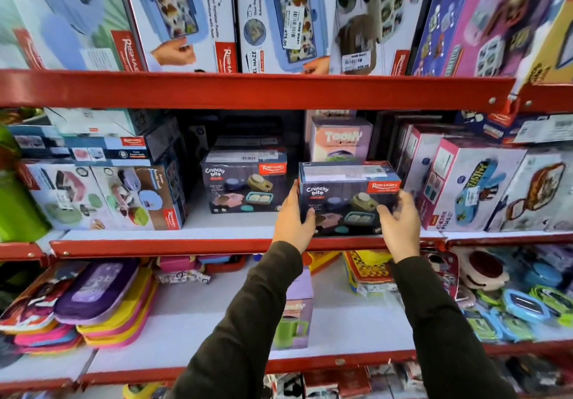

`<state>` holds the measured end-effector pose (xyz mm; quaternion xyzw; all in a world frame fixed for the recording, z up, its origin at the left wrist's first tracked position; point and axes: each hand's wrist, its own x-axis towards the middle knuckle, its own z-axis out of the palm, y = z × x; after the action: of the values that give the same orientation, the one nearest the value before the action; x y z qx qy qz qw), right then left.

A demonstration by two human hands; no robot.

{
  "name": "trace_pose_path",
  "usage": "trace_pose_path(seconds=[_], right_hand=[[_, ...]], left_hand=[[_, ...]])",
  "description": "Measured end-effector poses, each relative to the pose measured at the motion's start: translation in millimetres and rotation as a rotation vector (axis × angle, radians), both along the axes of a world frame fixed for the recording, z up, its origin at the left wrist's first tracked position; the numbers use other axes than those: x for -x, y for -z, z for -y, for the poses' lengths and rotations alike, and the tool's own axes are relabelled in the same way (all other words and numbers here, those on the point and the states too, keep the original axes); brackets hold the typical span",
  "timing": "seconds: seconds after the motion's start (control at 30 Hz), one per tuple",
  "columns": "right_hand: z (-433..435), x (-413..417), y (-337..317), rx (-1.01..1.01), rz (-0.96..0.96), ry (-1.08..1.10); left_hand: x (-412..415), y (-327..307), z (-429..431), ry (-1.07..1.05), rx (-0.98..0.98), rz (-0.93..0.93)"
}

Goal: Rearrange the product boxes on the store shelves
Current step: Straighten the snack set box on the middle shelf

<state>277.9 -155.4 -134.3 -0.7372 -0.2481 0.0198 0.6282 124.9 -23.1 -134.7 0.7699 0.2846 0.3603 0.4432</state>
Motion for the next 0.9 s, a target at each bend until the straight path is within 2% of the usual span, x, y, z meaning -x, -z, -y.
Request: trace_pose_path(seconds=[0.17, 0.53, 0.9], right_hand=[[-5.0, 23.1, -16.5, -0.166, 0.097, -0.044], [-84.2, 106.3, 6.4, -0.12, 0.159, -0.26], [-109.1, 114.4, 17.8, -0.055, 0.135, -0.226]], left_hand=[[31.2, -9.7, -11.6, -0.043, -0.007, 0.103], [125.1, 6.0, -78.4, -0.301, -0.001, 0.066], [135.0, 14.3, -98.7, -0.257, 0.021, 0.03]])
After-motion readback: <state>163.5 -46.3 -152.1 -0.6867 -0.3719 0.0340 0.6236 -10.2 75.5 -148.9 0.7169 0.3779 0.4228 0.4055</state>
